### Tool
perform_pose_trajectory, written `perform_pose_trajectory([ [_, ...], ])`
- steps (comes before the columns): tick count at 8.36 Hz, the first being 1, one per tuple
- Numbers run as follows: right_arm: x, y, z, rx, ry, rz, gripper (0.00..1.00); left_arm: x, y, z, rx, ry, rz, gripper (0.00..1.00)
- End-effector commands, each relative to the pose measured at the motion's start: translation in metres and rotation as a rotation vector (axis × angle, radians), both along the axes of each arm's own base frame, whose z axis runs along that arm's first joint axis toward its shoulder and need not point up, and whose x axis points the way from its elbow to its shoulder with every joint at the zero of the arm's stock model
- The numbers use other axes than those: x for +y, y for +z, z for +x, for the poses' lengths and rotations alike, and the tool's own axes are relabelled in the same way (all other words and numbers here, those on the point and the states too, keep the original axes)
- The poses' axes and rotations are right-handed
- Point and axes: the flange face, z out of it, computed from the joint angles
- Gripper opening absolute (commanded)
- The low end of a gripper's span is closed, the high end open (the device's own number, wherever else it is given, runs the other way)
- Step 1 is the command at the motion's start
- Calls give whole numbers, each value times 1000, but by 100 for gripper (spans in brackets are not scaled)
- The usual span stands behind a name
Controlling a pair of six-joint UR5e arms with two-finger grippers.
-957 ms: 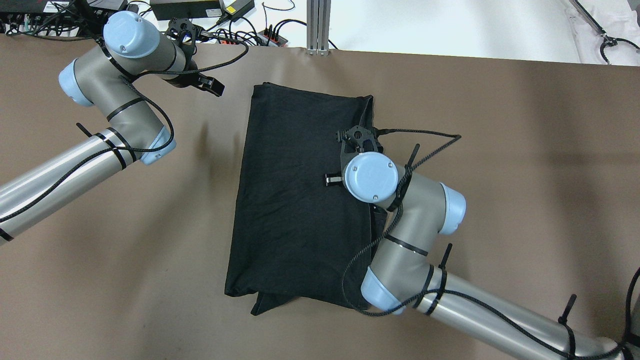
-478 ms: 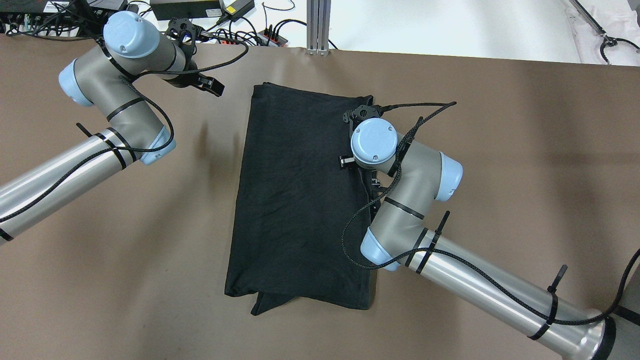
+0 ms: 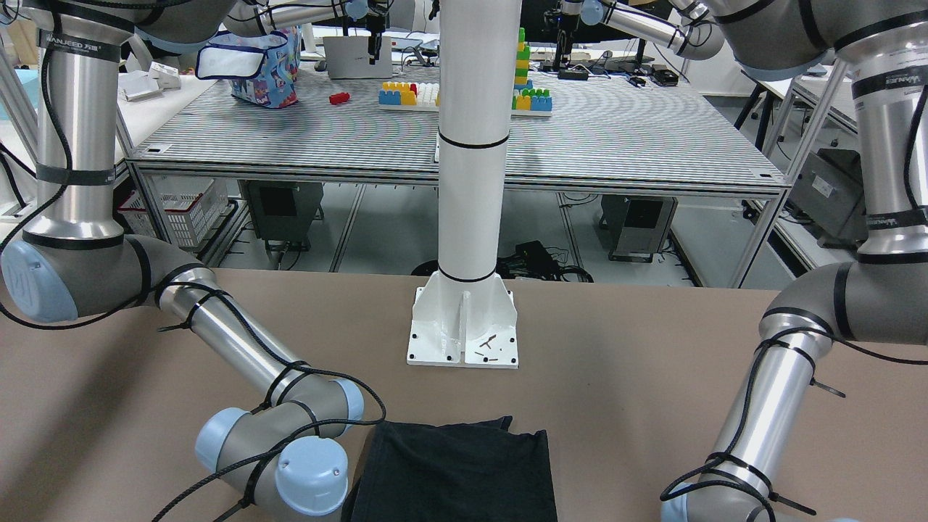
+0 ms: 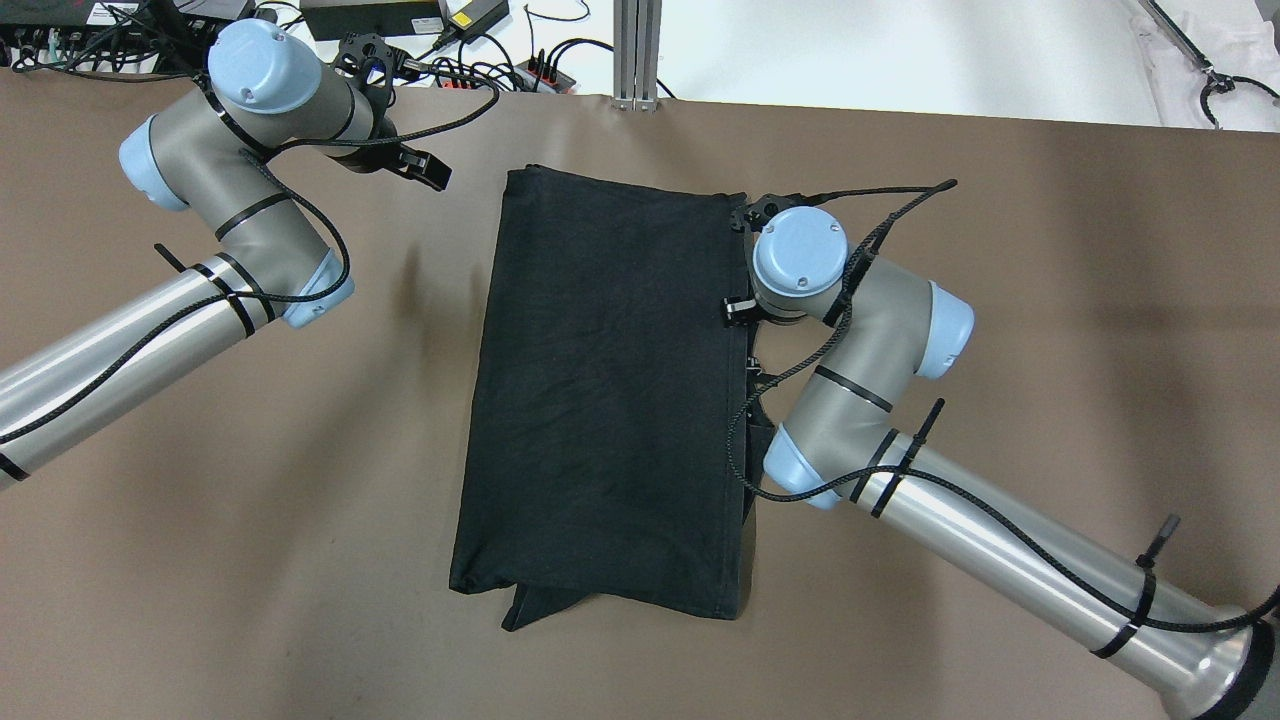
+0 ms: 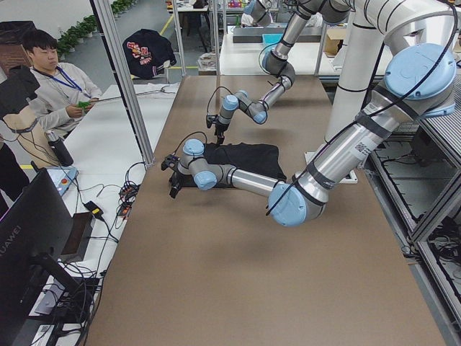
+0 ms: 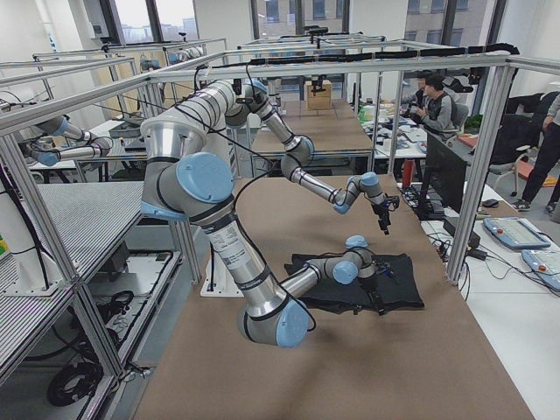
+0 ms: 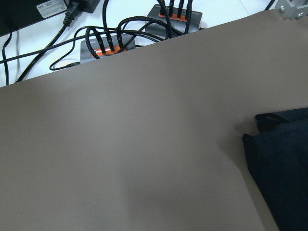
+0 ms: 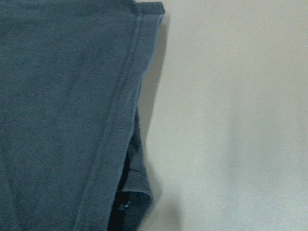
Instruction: Fold clothes
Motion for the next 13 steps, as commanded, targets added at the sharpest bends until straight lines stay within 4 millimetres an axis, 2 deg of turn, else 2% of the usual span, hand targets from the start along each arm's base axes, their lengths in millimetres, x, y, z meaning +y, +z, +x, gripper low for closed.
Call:
perform_pose_trajectory([
  [1, 10, -7, 53, -59, 5, 18, 93, -1, -7, 1, 7, -1, 4, 100],
  [2, 23, -34, 59, -127, -10, 6, 93, 2, -22, -3, 39, -9, 5, 100],
  [4, 46, -74, 77, -336, 207, -153, 94, 22, -46, -6, 212, -155, -162, 100],
  [5, 71, -87, 87, -408, 243, -185, 94, 59, -53, 13, 288, -176, -226, 100],
  [7, 136, -76, 91, -504, 268, -262, 93, 141, -49, 25, 427, -224, -360, 100],
  [8, 145, -69, 88, -534, 333, -335, 92, 197, -50, 39, 469, -235, -368, 100],
  [9, 158, -69, 73, -558, 399, -382, 92, 239, -47, 48, 495, -231, -398, 100],
  [10, 178, -70, 50, -590, 490, -420, 92, 273, -38, 54, 517, -240, -463, 100],
  [11, 197, -74, 36, -622, 539, -448, 92, 312, -24, 66, 522, -253, -508, 100],
  [12, 216, -77, 27, -638, 550, -445, 92, 354, -8, 75, 510, -265, -522, 100],
  [13, 229, -74, 27, -637, 548, -428, 93, 390, 8, 79, 481, -255, -519, 100],
])
